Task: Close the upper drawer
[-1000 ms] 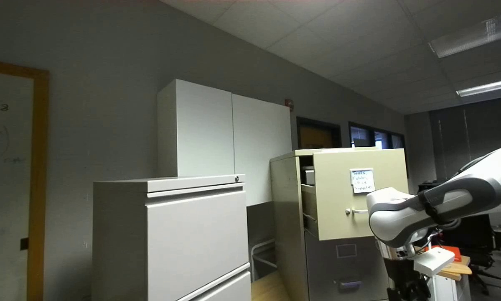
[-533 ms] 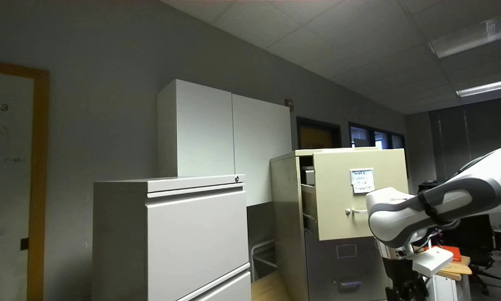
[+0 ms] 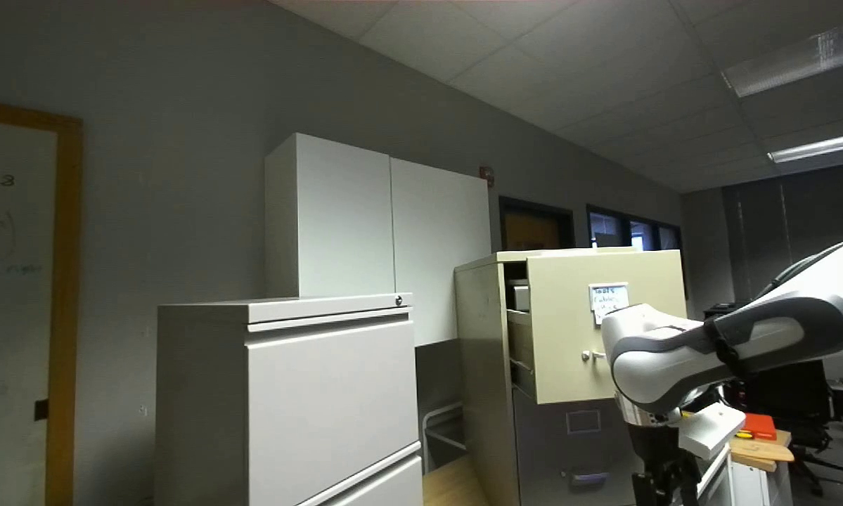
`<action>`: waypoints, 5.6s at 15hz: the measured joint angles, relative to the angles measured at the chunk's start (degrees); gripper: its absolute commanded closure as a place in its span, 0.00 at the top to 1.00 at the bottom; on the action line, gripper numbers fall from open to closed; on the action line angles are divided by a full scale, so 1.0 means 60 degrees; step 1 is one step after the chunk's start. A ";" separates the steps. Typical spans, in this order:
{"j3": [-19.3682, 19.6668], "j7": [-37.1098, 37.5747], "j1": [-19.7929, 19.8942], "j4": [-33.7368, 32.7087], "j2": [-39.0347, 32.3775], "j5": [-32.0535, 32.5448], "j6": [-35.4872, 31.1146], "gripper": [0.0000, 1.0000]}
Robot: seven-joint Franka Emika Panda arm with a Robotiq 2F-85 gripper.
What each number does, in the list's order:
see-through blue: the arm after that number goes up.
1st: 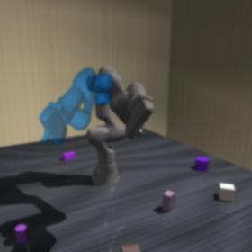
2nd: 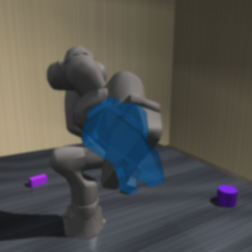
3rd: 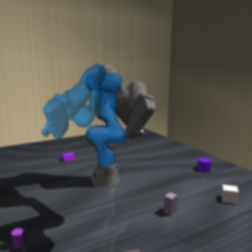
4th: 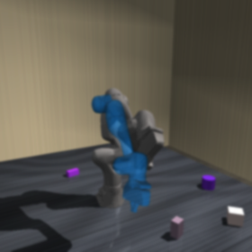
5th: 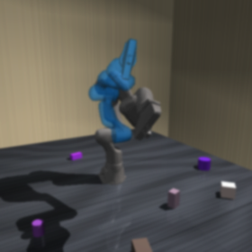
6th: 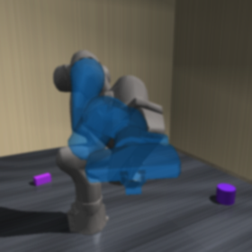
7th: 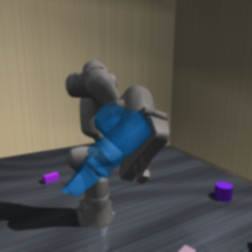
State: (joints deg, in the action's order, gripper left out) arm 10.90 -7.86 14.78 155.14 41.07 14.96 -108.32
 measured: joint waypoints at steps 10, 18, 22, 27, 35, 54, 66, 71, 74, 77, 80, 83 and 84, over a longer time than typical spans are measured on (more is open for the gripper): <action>-0.0989 0.1378 -0.0161 0.0265 0.2288 0.0111 -0.1579 0.39; -0.1245 0.1991 0.0087 0.0542 0.3093 0.0293 -0.4666 0.00; -0.1507 0.2478 0.0571 0.0538 0.3135 0.0293 -0.6380 0.00; -0.2231 0.3530 0.1916 0.0584 0.2973 0.0257 -0.9014 0.00; -0.4062 0.4027 0.4189 0.0210 0.1451 -0.0767 -1.1013 0.00; -0.5506 0.5063 0.5688 -0.3721 -0.1381 -0.0288 -0.7231 0.00; -0.4513 0.6478 0.3811 -0.6174 -0.3440 0.1524 -0.3806 0.00; -0.3350 0.6681 0.2307 -0.7396 -0.4381 0.2003 -0.2502 0.00; -0.2578 0.6681 0.1430 -0.8130 -0.4904 0.2003 -0.1849 0.00; -0.1954 0.6678 0.0764 -0.8840 -0.5397 0.1904 -0.1290 0.00; -0.1472 0.6641 0.0326 -0.9516 -0.5878 0.1700 -0.0899 0.00; -0.1100 0.6574 0.0062 -1.0180 -0.6365 0.1409 -0.0621 0.00; -0.0990 0.6535 -0.0002 -1.0415 -0.6536 0.1300 -0.0534 0.00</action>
State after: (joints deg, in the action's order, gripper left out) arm 4.97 31.35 14.77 92.65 1.85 22.76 -111.52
